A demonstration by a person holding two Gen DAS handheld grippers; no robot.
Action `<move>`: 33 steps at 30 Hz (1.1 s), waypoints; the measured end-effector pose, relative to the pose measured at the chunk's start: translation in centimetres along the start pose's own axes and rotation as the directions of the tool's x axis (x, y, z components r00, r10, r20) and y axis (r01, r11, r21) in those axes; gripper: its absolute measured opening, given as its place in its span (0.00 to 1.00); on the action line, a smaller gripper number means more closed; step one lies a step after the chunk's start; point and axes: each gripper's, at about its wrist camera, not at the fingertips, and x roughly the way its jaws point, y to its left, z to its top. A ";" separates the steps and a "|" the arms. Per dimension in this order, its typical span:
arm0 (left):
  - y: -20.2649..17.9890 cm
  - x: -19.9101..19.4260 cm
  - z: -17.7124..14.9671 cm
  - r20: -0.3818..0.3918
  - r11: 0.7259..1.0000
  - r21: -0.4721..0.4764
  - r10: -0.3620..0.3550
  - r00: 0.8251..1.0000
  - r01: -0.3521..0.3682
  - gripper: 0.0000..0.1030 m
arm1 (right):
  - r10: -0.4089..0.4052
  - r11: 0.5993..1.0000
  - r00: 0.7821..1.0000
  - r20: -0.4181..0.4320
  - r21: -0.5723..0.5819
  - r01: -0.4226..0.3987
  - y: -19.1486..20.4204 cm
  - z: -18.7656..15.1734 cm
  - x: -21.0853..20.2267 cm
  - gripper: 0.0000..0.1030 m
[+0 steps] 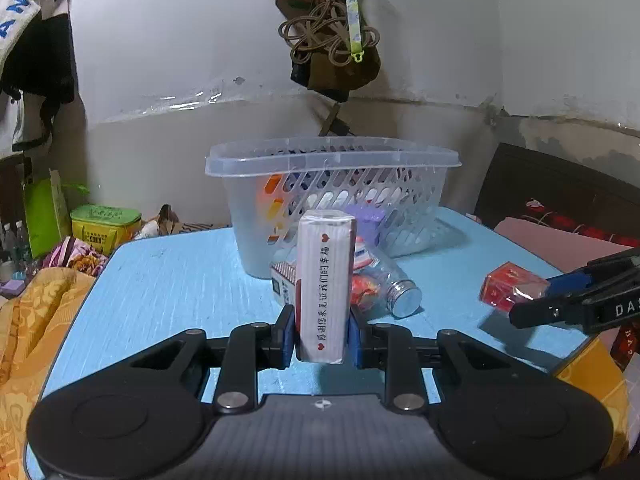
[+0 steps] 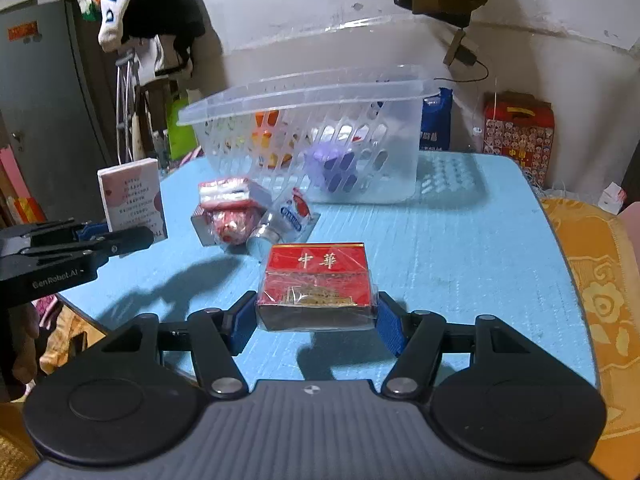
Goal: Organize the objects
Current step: 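Lift the red box into the basket with the right tool while the left tool drops the tissue pack in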
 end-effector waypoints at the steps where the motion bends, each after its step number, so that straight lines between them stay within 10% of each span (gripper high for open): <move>1: 0.0 0.0 0.2 0.005 1.000 0.000 -0.001 1.000 0.001 0.29 | 0.007 1.000 1.000 0.008 0.004 -0.007 -0.2 0.0 -0.2 0.63; 24: 1.8 -2.2 2.1 0.114 0.994 -0.102 -0.013 0.993 0.025 0.29 | 0.035 0.998 0.988 0.149 0.045 -0.042 -0.3 2.4 -3.3 0.63; 33: 2.2 -1.1 8.2 0.135 0.978 -0.203 -0.022 0.991 0.050 0.29 | -0.024 0.998 0.951 0.310 -0.046 0.041 1.7 9.7 -3.4 0.63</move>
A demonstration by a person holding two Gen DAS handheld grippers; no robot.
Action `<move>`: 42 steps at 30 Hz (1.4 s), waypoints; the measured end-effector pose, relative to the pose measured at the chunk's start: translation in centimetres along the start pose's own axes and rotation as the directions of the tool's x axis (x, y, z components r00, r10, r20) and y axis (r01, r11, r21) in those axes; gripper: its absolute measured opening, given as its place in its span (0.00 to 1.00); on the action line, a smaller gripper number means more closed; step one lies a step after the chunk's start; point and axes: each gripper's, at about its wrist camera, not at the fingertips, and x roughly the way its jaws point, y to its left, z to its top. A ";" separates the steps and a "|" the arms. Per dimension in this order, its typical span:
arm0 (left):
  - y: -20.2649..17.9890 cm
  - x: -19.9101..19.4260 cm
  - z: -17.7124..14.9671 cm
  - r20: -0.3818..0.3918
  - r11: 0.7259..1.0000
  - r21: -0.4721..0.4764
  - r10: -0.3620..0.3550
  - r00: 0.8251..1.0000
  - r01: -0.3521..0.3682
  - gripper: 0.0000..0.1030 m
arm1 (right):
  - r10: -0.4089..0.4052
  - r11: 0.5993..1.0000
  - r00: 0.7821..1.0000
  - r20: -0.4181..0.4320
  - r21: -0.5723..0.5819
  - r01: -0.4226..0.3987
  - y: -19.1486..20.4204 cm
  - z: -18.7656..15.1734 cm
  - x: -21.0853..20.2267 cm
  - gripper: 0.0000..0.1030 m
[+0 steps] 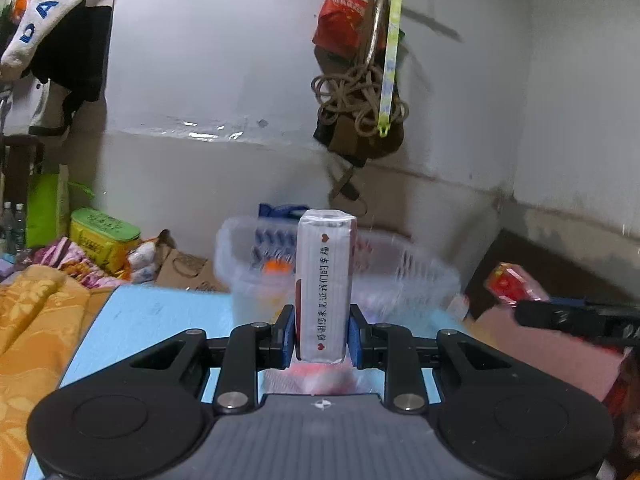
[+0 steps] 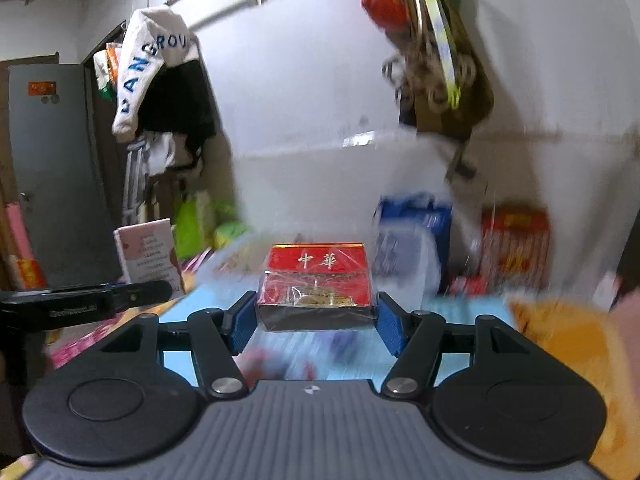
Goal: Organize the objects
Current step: 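Lift the red box into the basket with the right tool while the left tool drops the tissue pack in, then grasp the silver can with the right tool while the left tool grasps the KENT matchbox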
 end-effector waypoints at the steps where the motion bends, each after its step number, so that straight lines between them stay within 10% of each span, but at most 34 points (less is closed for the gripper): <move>1: -0.2 0.5 1.1 0.008 1.000 -0.011 -0.005 1.000 0.005 0.29 | -0.019 1.000 1.000 0.012 -0.008 0.019 -0.1 1.0 1.0 0.63; 12: -0.1 12.1 6.0 -0.132 0.994 -0.100 0.029 0.991 -0.042 0.30 | -0.038 0.998 0.996 -0.080 -0.058 0.033 -1.3 3.7 12.8 0.70; 16: 0.0 13.1 5.4 -0.139 0.996 -0.086 0.010 0.990 -0.022 0.62 | -0.108 0.994 0.993 -0.040 -0.034 0.107 -1.0 3.2 11.5 0.98; 21: 0.8 8.9 3.9 -0.068 0.996 -0.090 0.015 0.998 -0.021 0.75 | -0.070 0.995 0.997 0.044 0.080 0.066 -1.7 1.0 5.2 1.00; 24: 1.1 6.2 1.1 -0.079 0.998 -0.063 0.017 0.997 -0.022 0.84 | 0.025 0.987 0.996 -0.088 0.163 -0.010 -1.6 -2.5 4.6 1.00; 30: 2.1 7.2 -4.6 -0.244 0.996 0.018 0.089 0.966 -0.087 0.81 | 0.059 0.995 0.938 -0.341 0.096 -0.028 0.4 -7.9 7.6 0.62; 42: 4.3 8.4 -5.6 -0.297 0.990 -0.051 0.110 0.948 -0.131 0.78 | 0.018 0.995 0.939 -0.345 0.100 0.018 2.3 -7.8 11.9 0.61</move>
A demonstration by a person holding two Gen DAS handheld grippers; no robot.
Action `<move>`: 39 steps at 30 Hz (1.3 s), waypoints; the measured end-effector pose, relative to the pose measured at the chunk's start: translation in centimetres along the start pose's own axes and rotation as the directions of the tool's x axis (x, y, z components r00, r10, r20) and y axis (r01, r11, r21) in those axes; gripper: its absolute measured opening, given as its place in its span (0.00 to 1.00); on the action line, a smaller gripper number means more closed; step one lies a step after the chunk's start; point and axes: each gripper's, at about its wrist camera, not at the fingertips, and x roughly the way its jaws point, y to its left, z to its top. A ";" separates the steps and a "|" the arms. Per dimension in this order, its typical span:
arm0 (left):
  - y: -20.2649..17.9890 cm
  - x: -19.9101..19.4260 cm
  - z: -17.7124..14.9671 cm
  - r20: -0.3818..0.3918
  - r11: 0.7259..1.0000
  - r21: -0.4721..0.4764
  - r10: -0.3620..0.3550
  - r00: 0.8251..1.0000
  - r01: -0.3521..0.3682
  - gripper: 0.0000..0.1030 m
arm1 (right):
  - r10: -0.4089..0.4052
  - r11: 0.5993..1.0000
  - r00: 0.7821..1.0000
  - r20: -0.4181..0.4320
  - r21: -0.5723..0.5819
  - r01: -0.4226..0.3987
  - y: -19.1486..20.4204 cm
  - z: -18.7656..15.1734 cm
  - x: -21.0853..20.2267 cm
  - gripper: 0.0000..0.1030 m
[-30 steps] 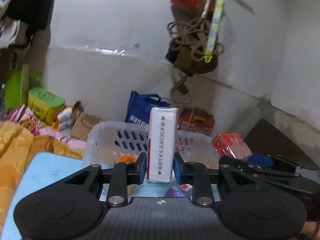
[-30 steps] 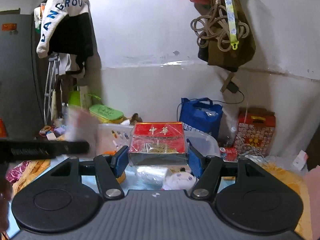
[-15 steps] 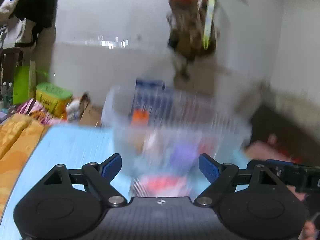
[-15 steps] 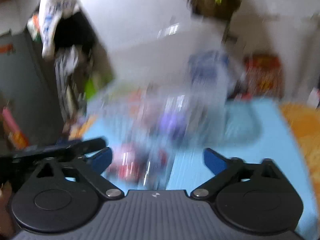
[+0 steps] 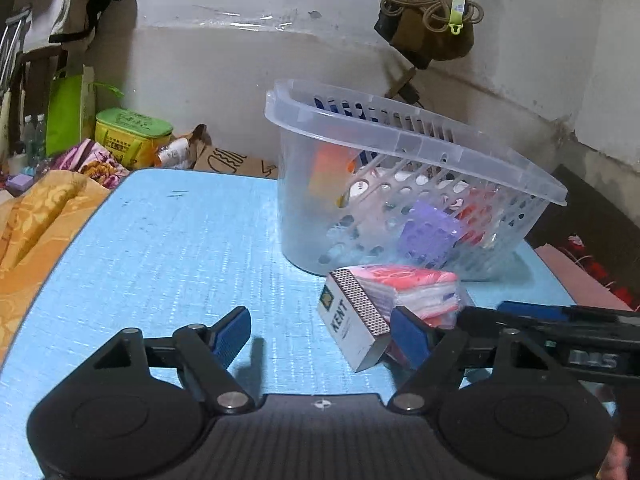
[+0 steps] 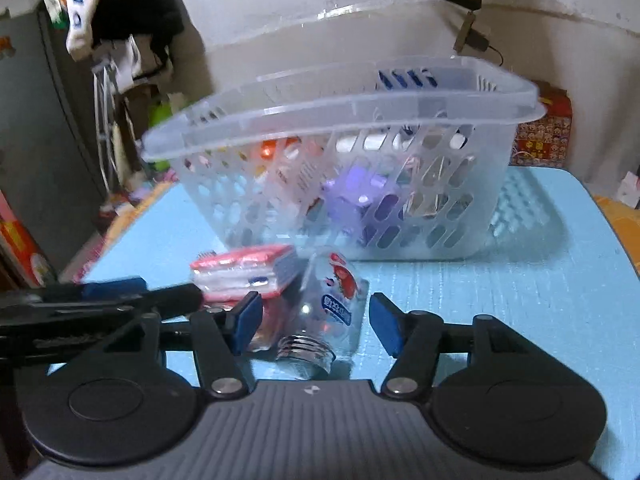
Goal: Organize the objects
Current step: 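Grasp the silver can with the right tool while the left tool grasps the KENT matchbox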
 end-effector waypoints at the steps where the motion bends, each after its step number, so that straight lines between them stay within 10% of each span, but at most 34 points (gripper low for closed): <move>1: -0.1 0.1 0.0 0.001 1.000 0.004 0.001 1.000 -0.001 0.78 | -0.007 1.000 1.000 0.004 0.004 0.007 0.0 0.1 0.0 0.61; 17: -1.9 1.0 -1.5 0.004 0.990 0.081 0.119 0.993 -0.119 0.81 | -0.066 0.992 0.996 -0.053 -0.109 0.060 0.8 -1.0 0.7 0.43; 21: -2.1 1.9 -1.5 -0.022 0.991 0.100 0.096 0.995 -0.094 0.54 | -0.069 0.989 0.996 -0.053 -0.138 0.061 0.5 -1.5 -0.4 0.41; 26: -3.1 2.6 -1.6 0.005 0.984 0.123 0.132 0.991 -0.132 0.50 | -0.058 0.992 0.996 -0.070 -0.112 0.050 -0.8 -2.2 -2.1 0.41; 28: -3.7 2.6 -1.7 0.011 0.977 0.151 0.154 0.988 -0.154 0.18 | -0.052 0.993 0.996 -0.074 -0.105 0.045 -1.4 -2.4 -2.9 0.41; 39: -3.3 -2.2 -3.7 0.068 0.968 0.211 0.126 0.990 -0.138 0.18 | 0.010 0.998 0.998 -0.066 -0.060 -0.014 -3.0 -3.8 -7.0 0.41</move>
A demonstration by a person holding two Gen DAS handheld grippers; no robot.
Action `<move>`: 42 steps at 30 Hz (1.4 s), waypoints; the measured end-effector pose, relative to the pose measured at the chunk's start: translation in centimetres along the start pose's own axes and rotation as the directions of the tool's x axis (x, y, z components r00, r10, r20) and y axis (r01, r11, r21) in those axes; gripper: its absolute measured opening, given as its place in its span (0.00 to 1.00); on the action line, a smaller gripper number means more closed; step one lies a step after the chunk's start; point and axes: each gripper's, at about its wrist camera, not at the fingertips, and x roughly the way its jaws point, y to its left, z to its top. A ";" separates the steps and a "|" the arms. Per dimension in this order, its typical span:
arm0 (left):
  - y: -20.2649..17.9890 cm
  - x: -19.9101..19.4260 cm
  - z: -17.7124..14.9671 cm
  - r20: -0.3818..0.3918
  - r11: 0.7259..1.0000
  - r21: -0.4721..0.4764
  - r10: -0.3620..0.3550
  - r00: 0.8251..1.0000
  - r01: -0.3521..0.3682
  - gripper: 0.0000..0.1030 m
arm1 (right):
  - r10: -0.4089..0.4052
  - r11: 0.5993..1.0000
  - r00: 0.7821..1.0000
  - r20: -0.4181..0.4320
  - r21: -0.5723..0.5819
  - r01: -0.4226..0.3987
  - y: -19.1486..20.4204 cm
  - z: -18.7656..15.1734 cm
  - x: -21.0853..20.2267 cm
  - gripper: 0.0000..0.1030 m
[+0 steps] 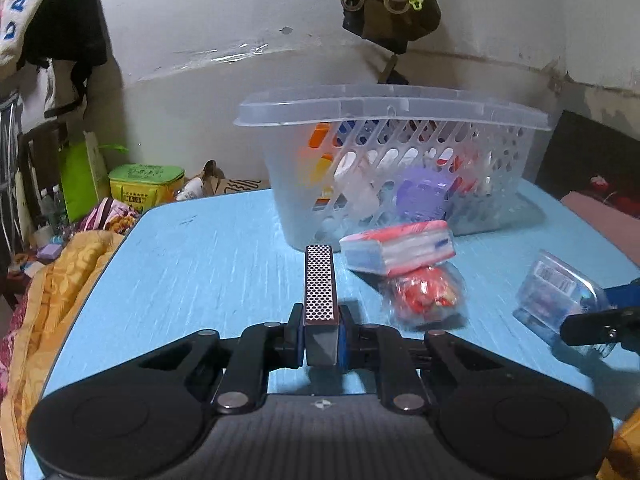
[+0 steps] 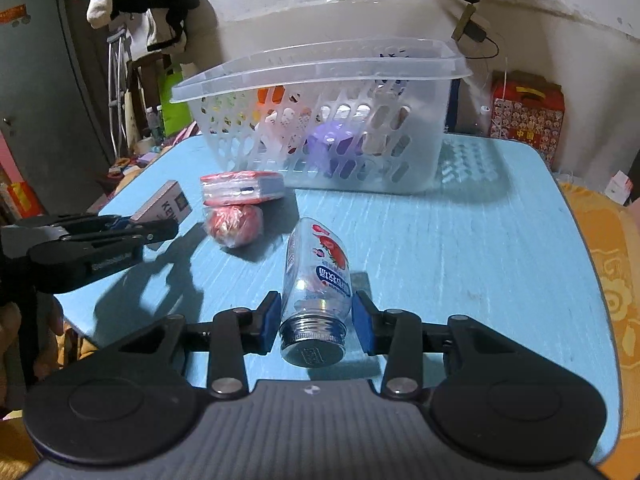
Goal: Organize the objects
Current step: 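Grasp the silver can with the right tool while the left tool grasps the KENT matchbox, then carry the silver can into the basket with the right tool while the left tool drops the matchbox in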
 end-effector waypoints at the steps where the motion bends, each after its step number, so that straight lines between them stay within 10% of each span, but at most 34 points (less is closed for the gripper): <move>1: 0.2 -0.4 -0.1 0.000 1.000 -0.008 -0.009 1.000 0.009 0.18 | 0.000 1.000 1.000 0.004 0.004 0.000 -0.2 -0.1 -0.2 0.41; 42: -1.4 -7.2 1.1 0.217 0.990 0.034 -0.141 0.966 0.136 0.18 | -0.012 1.000 0.969 0.245 0.005 0.011 -0.2 0.9 -4.9 0.41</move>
